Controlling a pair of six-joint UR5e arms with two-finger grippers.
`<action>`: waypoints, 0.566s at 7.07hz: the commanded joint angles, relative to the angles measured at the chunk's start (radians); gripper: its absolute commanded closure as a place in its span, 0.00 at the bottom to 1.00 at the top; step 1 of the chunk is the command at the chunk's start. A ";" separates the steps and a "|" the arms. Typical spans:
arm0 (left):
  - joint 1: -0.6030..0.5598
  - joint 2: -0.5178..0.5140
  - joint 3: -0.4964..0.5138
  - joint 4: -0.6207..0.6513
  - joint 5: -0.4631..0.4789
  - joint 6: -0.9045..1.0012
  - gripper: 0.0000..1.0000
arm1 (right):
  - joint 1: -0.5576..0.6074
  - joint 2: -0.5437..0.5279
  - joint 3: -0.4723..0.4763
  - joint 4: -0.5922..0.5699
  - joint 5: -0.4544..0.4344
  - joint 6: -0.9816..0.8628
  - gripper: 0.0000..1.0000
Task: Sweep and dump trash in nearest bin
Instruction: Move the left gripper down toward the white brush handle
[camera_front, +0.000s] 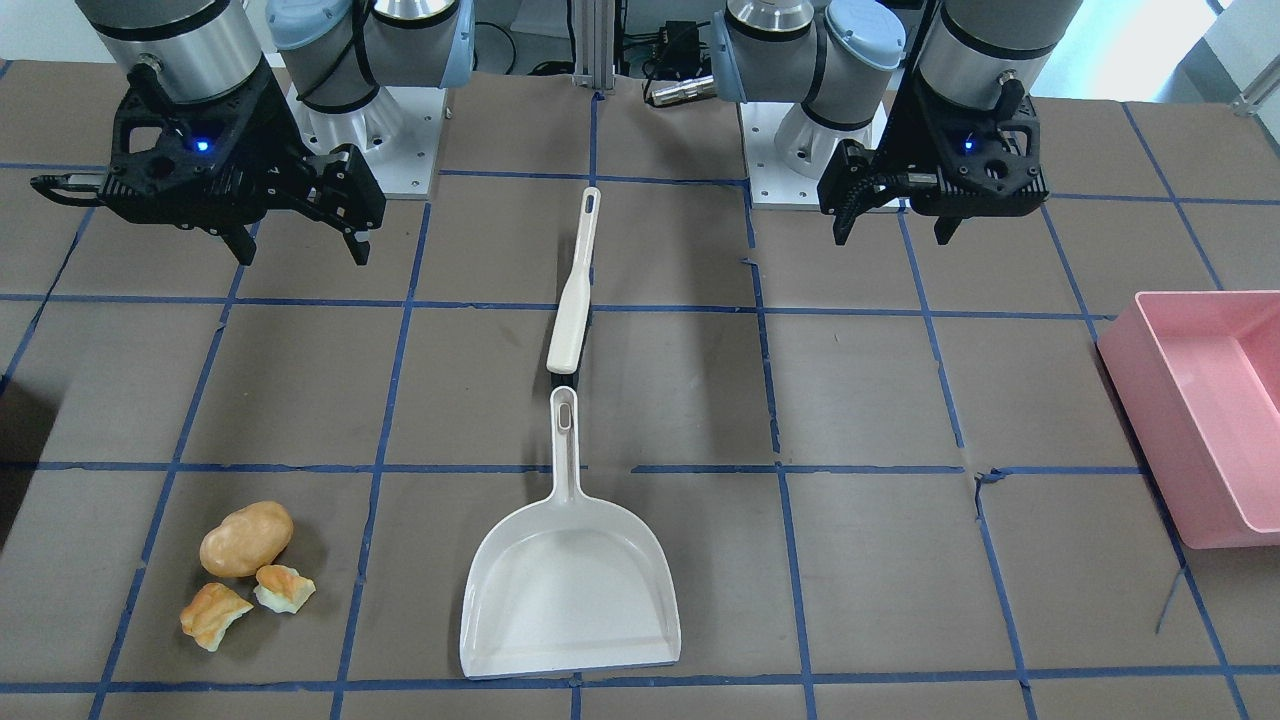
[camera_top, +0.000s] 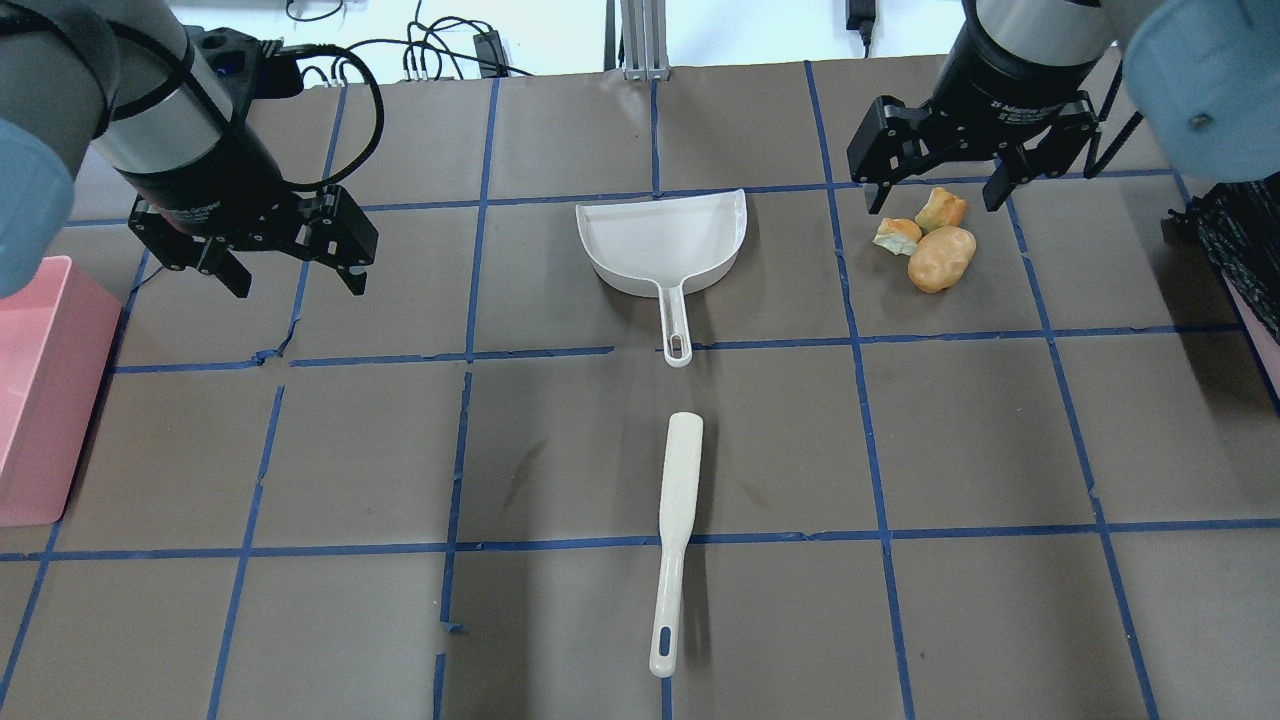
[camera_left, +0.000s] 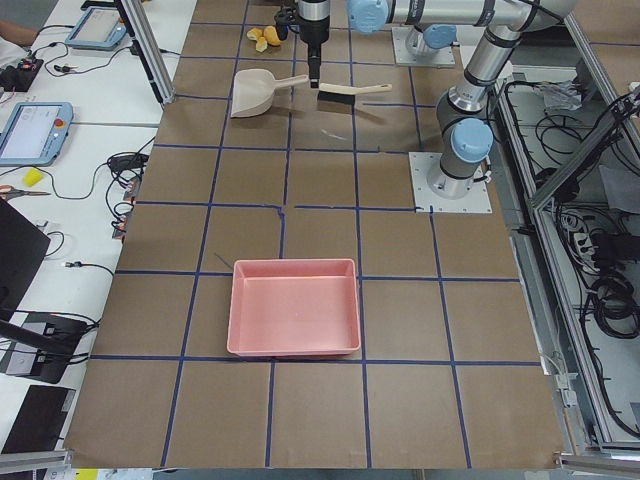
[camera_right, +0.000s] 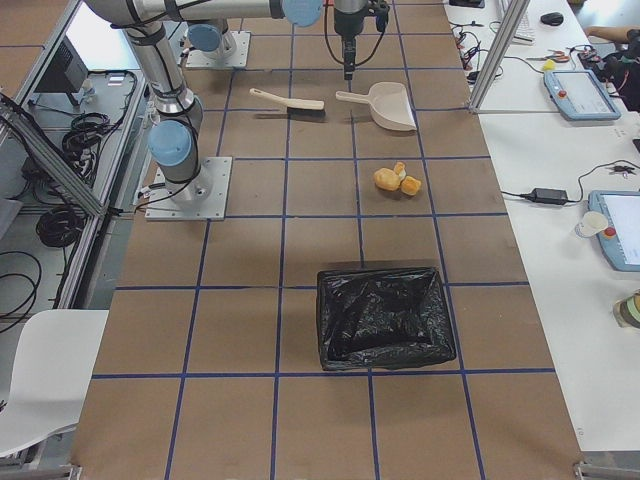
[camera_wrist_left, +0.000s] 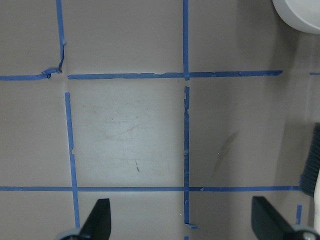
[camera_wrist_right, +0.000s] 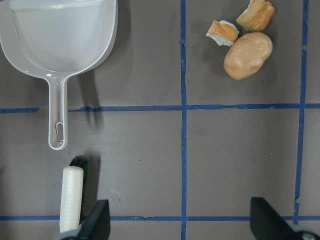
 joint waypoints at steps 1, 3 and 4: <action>-0.003 -0.001 0.001 0.001 -0.001 0.004 0.00 | 0.000 -0.001 0.000 0.002 0.000 0.004 0.00; -0.002 -0.001 -0.001 0.002 -0.002 0.001 0.00 | 0.000 0.000 -0.001 0.005 -0.002 0.001 0.00; 0.000 -0.001 -0.002 0.002 -0.014 0.011 0.00 | 0.000 0.000 0.000 0.005 -0.002 0.001 0.00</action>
